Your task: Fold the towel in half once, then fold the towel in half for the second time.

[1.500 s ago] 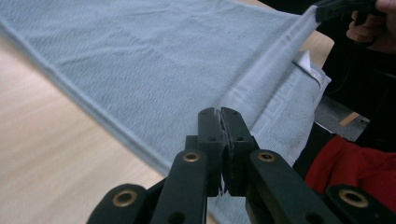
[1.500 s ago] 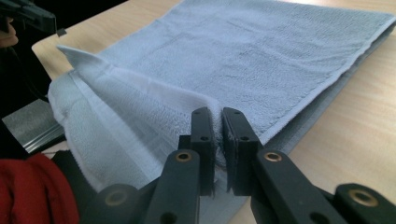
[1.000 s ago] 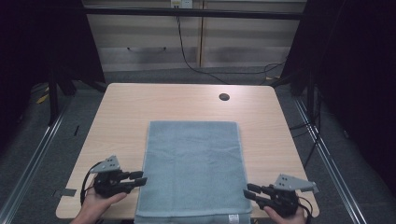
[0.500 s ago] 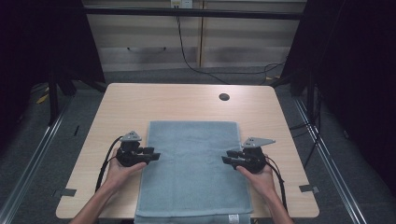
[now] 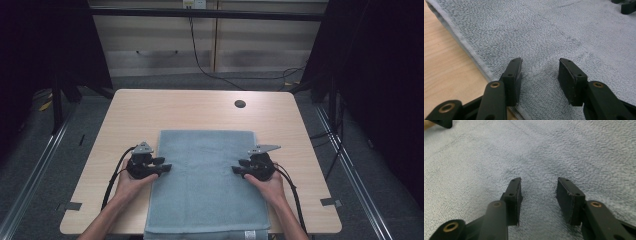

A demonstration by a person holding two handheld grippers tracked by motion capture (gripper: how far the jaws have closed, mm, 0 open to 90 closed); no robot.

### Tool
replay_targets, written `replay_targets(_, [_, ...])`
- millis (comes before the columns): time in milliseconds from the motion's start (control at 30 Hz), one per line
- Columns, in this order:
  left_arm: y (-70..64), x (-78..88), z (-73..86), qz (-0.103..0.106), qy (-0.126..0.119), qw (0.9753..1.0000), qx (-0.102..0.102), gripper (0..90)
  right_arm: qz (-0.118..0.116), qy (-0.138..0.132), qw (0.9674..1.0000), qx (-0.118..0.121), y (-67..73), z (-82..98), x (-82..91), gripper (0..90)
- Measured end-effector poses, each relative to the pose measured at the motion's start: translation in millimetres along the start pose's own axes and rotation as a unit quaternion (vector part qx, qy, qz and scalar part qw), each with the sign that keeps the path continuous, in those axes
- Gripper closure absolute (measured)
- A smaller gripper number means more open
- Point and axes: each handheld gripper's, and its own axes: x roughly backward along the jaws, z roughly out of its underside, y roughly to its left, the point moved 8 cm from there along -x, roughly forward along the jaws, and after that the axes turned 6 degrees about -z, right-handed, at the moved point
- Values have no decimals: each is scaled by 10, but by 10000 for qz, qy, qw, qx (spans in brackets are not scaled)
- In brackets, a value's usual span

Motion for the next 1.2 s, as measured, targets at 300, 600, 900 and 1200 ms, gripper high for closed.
replay_targets(300, [-167, 131, 137, 113, 13, 9997, -200, 547, -67, 149, 9997, 199, 182, 140, 100, 559])
replay_targets(600, [-288, 241, 238, 199, 88, 9995, -237, 546, 4, 218, 9988, 444, 300, 225, 153, 557])
replay_targets(900, [-428, 374, 355, 367, 142, 9991, -174, 545, -118, 389, 9980, 487, 466, 336, 242, 556])
replay_targets(1200, [-661, 555, 511, 547, 332, 9976, -249, 506, -401, 404, 9975, 409, 679, 516, 388, 554])
